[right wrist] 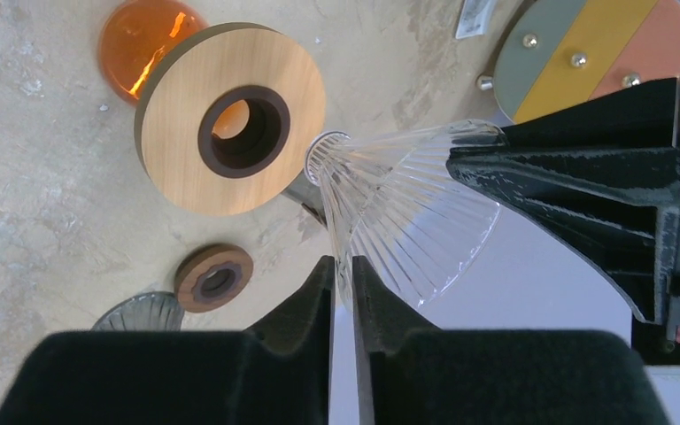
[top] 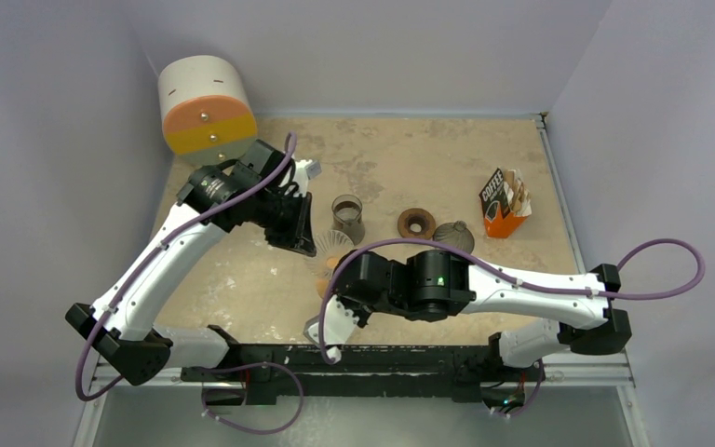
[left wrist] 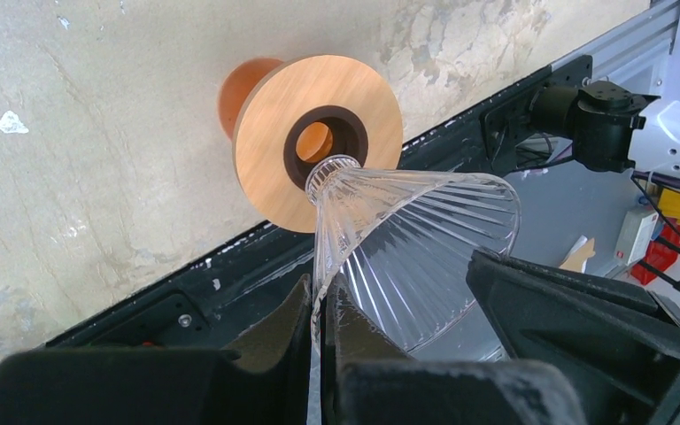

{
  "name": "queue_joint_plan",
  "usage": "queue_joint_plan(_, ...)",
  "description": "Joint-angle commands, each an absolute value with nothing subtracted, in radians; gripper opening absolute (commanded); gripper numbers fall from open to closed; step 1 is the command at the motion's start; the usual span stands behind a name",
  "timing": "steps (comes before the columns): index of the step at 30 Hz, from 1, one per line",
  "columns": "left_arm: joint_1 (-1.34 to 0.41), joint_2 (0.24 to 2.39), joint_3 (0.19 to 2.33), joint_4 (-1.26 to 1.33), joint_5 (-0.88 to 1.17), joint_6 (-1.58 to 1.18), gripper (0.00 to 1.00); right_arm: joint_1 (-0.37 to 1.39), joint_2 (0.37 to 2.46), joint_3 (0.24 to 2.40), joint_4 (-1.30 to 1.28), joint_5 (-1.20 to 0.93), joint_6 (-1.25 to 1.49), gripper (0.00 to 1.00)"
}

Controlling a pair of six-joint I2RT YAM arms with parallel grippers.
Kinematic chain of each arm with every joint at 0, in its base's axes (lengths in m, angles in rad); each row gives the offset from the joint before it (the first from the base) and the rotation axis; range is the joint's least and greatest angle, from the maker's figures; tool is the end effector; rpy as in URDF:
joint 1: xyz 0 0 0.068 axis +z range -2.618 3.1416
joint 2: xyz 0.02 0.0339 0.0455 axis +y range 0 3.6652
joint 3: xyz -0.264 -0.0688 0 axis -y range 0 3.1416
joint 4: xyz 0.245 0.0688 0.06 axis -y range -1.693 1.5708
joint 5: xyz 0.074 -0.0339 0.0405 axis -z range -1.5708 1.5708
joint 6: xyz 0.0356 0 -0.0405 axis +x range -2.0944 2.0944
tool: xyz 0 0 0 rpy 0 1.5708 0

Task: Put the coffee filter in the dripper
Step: Place the coffee dripper in the dripper holder.

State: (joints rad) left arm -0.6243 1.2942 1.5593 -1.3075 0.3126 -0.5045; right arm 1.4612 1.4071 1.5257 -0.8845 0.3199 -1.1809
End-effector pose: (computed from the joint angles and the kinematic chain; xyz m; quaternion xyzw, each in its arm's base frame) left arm 0.1745 -0.1392 0.3964 0.0977 0.9494 -0.2649 0.1376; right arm 0.0429 0.2879 0.3878 -0.8648 0.2850 -0.0911 0.4034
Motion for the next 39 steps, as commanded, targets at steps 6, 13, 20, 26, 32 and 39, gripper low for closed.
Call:
queue_joint_plan(6, -0.628, 1.279, 1.542, -1.299, 0.252, -0.496, 0.0, 1.463, 1.286, 1.542, -0.772, 0.283, -1.099, 0.38)
queue_joint_plan(13, -0.628, 1.278, 1.54, -1.289, 0.266, -0.5, 0.0, 1.426, 1.206, 1.544, -0.703, 0.305, -0.859, 0.57)
queue_joint_plan(20, -0.629, 1.269, 1.546, -1.284, 0.281, -0.509, 0.0, 1.275, 1.239, 1.651, -0.721, 0.35, -0.344, 0.71)
queue_joint_plan(26, -0.629, 1.268, 1.55, -1.284, 0.27, -0.523, 0.0, 1.065, 1.277, 1.722, -0.852, 0.118, 0.091, 0.74)
queue_joint_plan(32, -0.627, 1.264, 1.533, -1.258, 0.263, -0.566, 0.0, 0.977, 1.238, 1.576, -0.79, -0.006, 0.484, 0.6)
queue_joint_plan(39, -0.628, 1.285, 1.535, -1.243, 0.282, -0.574, 0.0, 0.97, 1.23, 1.498, -0.749, -0.067, 0.694, 0.49)
